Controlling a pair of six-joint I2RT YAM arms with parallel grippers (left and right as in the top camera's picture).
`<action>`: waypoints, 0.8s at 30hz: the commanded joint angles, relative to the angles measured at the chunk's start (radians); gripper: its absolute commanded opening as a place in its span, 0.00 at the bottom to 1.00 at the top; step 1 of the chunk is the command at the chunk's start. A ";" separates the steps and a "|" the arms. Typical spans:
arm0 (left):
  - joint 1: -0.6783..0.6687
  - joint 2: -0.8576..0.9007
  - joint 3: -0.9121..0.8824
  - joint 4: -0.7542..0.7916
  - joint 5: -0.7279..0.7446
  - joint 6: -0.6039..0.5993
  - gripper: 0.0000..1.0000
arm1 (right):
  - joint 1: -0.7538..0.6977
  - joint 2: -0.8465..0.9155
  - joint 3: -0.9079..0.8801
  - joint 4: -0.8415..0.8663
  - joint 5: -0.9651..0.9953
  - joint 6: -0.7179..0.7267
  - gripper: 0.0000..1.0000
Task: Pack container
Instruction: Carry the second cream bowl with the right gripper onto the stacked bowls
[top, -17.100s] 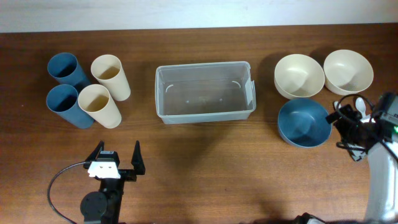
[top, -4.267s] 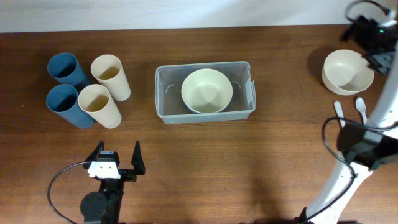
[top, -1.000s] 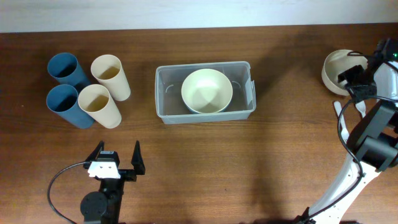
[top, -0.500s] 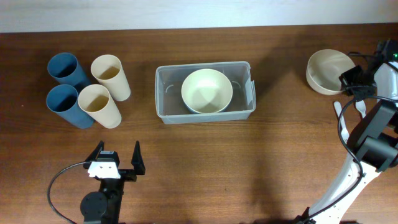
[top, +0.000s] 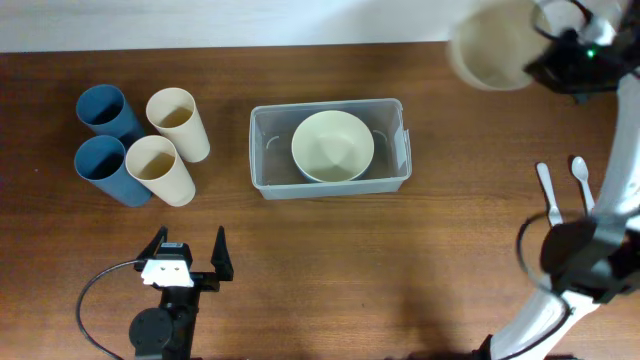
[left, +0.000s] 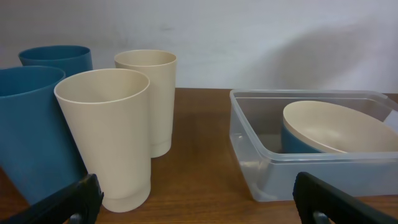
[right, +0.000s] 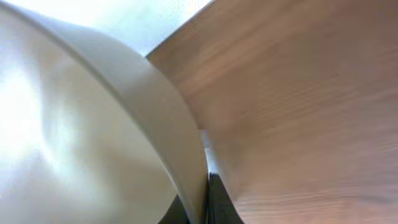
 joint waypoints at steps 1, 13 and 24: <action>-0.005 -0.009 -0.003 -0.005 -0.003 0.016 1.00 | 0.150 -0.055 0.019 -0.087 0.005 -0.130 0.04; -0.005 -0.009 -0.003 -0.005 -0.003 0.016 1.00 | 0.489 -0.047 -0.146 -0.060 0.191 -0.152 0.04; -0.005 -0.009 -0.003 -0.005 -0.003 0.016 1.00 | 0.581 -0.007 -0.333 0.140 0.191 -0.119 0.04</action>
